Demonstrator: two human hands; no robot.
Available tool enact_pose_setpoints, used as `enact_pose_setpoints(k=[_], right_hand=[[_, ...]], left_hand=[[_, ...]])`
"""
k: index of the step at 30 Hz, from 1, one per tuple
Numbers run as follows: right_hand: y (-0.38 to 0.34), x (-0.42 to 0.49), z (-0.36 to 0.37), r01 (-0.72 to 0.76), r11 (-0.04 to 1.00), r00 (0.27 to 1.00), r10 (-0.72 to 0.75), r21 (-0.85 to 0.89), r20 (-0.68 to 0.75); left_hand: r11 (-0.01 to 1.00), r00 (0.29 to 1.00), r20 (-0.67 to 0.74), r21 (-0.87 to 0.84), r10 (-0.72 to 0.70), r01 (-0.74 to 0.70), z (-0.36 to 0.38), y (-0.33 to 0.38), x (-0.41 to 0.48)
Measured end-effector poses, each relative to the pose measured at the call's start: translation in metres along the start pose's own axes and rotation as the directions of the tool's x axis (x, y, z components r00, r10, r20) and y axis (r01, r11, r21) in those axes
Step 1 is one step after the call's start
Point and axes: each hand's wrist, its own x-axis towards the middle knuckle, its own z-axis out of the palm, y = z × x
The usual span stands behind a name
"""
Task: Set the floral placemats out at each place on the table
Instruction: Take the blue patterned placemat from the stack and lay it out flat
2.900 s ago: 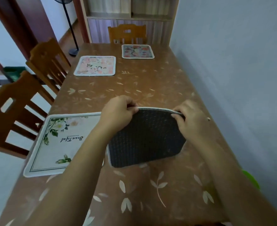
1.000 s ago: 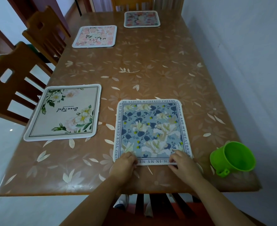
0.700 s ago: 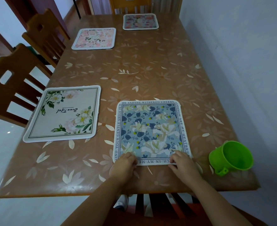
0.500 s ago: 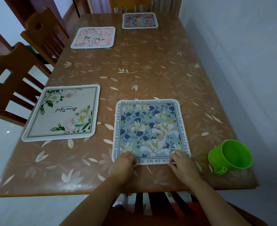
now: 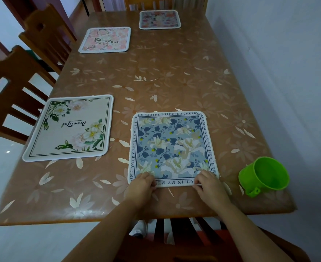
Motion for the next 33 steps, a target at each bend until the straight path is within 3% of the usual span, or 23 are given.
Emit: enact_pose_setpoints(k=[23,33], right_hand=[[0.001,-0.014,-0.01,-0.014,0.999,0.988,0.009,0.035,0.156],[0.0,-0.016,-0.01,-0.015,1.0,0.986,0.012,0.017,0.166]], left_hand=[[0.999,0.975,0.223,0.049,-0.021,0.01,-0.021,0.018,-0.013],[0.997,0.969,0.245,0.072,-0.02,0.002,-0.021,0.021,-0.016]])
